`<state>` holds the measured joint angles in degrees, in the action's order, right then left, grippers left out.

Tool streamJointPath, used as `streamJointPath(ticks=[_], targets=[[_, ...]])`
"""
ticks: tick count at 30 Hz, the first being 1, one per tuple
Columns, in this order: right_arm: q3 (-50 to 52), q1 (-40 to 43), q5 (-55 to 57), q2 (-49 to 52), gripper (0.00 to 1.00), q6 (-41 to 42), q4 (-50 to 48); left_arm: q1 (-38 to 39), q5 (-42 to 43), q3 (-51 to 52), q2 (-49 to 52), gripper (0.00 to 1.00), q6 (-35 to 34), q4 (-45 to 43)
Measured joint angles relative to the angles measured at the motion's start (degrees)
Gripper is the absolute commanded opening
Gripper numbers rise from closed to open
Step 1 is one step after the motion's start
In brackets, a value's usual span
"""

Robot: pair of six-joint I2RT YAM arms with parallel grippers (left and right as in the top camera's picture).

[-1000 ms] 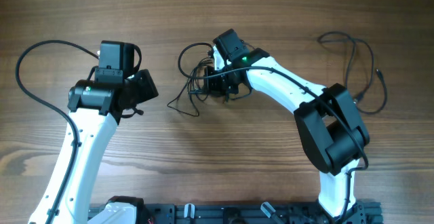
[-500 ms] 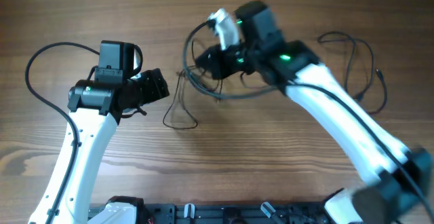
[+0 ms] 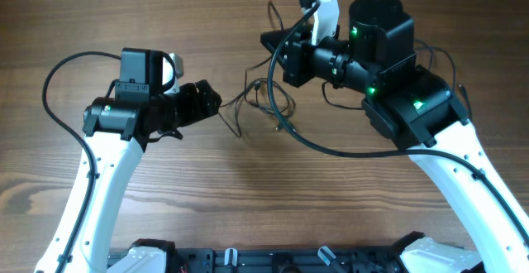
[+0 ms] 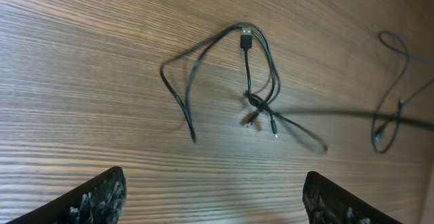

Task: Untangle cables

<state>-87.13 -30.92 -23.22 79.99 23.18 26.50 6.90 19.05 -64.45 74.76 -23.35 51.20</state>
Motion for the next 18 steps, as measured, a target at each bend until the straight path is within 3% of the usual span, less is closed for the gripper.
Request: streamJointPath(ticks=[11, 18], targets=[[0.00, 0.00, 0.79, 0.02, 0.04, 4.72, -9.29, -0.02, 1.70, 0.00, 0.00, 0.90, -0.02, -0.02], [0.02, 0.00, -1.60, 0.04, 0.04, 10.12, -23.69, -0.02, 3.15, 0.00, 1.31, 0.95, 0.00, -0.02]])
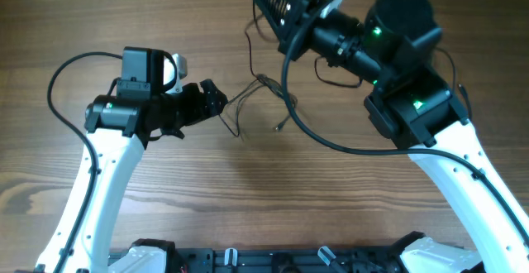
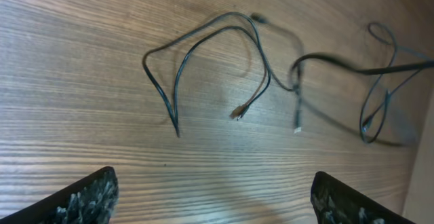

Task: Untangle cables

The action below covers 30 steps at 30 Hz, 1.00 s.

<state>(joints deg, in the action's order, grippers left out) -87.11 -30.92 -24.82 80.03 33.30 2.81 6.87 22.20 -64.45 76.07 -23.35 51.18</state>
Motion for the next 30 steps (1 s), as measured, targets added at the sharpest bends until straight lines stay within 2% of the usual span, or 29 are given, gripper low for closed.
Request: streamJointPath(ticks=[3, 15, 21, 30], targets=[[0.00, 0.00, -1.36, 0.00, 0.04, 2.75, -5.49, 0.00, 1.49, 0.00, 1.70, 0.96, 0.02, -0.46], [0.00, 0.02, -4.79, 0.00, 0.04, 12.66, -8.85, 0.02, 15.26, 0.00, 3.23, 0.98, -0.02, -12.37], [0.00, 0.00, -6.73, 0.00, 0.04, 17.70, -12.55, 0.02, 16.81, 0.00, 3.23, 0.98, -0.02, -14.34], [-0.04, 0.00, -7.08, 0.00, 0.04, 20.09, -10.21, 0.00, 16.94, 0.00, 3.23, 0.94, 0.00, -13.97]])
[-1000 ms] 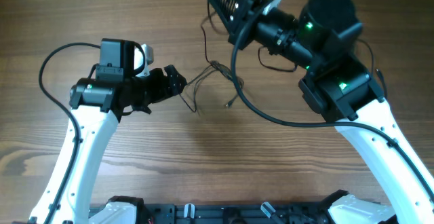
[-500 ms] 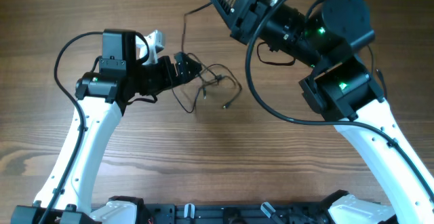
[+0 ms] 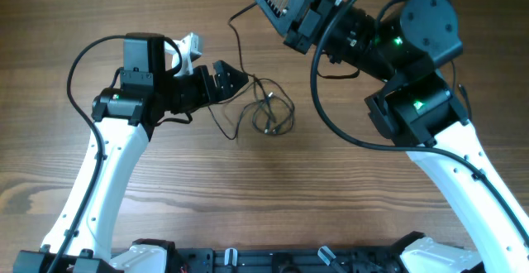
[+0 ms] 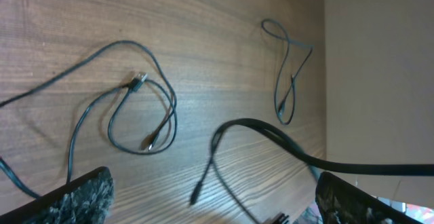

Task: Untangle cables

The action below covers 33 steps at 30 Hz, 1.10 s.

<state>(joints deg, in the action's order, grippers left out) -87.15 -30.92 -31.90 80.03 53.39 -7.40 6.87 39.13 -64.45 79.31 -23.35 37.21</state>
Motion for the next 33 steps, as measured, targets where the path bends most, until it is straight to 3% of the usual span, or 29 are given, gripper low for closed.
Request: streamJointPath(ticks=[9, 15, 18, 19, 23, 26, 33], targets=[[-0.24, 0.07, 14.91, 0.92, 0.04, 0.52, 37.97, 0.02, -2.99, 0.00, 0.00, 0.90, -0.02, 10.10], [0.13, 0.07, 31.58, 4.44, 0.05, -0.96, 55.01, 0.09, -6.01, 0.00, 0.00, 0.90, 0.00, 12.79], [0.50, 0.07, 40.46, 6.03, 0.53, -1.57, 61.42, 0.74, -6.60, 0.00, 0.00, 0.90, 0.00, 12.76], [0.57, 0.07, 42.40, 6.36, 0.59, -1.64, 63.21, 1.25, -6.95, 0.00, 0.00, 0.90, 0.00, 12.72], [0.57, 0.11, 48.52, 7.17, 0.61, -5.86, 65.26, 3.39, -8.87, 0.00, 0.00, 0.90, 0.02, 12.76], [0.57, 0.11, 48.59, 7.17, 0.57, -10.10, 65.66, 4.76, -10.73, 0.00, 0.00, 0.90, 0.00, 12.74], [0.57, 0.11, 47.32, 7.17, 0.59, -13.05, 69.81, 5.64, -14.80, 0.00, 0.48, 0.93, 0.04, 8.13]])
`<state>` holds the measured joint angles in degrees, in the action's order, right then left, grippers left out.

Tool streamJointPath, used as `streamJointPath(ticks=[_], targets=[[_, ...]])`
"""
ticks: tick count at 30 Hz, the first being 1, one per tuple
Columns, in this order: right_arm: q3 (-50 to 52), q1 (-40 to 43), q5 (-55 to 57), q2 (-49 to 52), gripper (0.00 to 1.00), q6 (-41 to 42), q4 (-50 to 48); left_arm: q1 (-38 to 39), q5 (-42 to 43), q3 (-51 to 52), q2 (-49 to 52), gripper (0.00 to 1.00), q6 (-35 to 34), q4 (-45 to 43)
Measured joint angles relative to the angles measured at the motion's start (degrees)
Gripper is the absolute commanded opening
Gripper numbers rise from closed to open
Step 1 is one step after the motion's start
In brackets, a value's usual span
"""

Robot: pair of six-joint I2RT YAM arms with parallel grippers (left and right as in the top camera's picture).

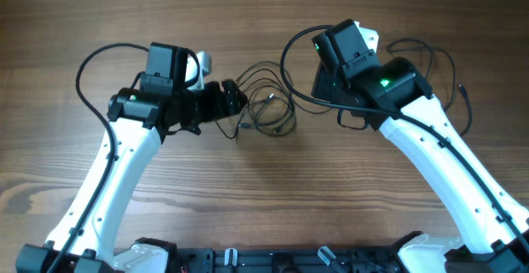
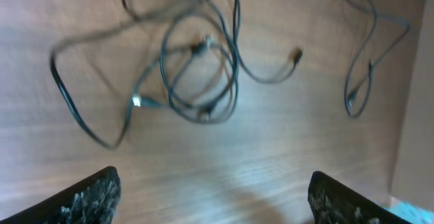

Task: Untangle cables

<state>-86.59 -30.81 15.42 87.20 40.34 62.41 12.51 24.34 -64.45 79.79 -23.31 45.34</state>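
Observation:
A tangle of thin dark cables lies in loops on the wooden table, its plug ends showing; the left wrist view shows it blurred as the tangle ahead of the fingers. A separate thin cable lies apart at the upper right. My left gripper points at the tangle's left edge. It is open wide and empty, with its fingertips at the frame's bottom corners. My right gripper sits just right of the tangle, its fingers hidden under the wrist.
The right arm's thick black cable arcs above the tangle's right side. A thin wire hangs by the right forearm. The wooden table extends bare toward the front.
My right arm was raised at the top of the overhead view; now it is lower, just right of the tangle. My left gripper is closer to the tangle, which lies in tighter loops.
First my right gripper was low by the tangle's far side and my left gripper stood open to its left. Then the right one was higher with strands stretched out. Later it was high and the cables lay coiled. Now both grippers flank the tangle.

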Motion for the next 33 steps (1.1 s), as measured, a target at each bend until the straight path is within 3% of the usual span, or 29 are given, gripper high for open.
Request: streamJointPath(ticks=[9, 17, 25, 33], targets=[[0.00, 2.25, -1.49, -1.40, 0.60, -1.25, -0.17, 1.22, -2.12, 0.00, 10.54, 0.87, 0.11, -6.75], [0.00, 10.32, -8.52, -3.02, 0.60, -2.08, 0.42, 6.32, -2.27, 0.00, 18.97, 0.75, 0.13, -10.62], [0.00, 11.26, -12.07, -3.02, 0.59, -2.16, 0.90, 9.38, -3.58, 0.00, 24.15, 0.64, 0.09, -15.34], [0.00, 11.26, -13.49, -3.02, 0.58, -2.32, 1.11, 9.90, -6.38, 0.00, 25.77, 0.63, -0.42, -17.35]])
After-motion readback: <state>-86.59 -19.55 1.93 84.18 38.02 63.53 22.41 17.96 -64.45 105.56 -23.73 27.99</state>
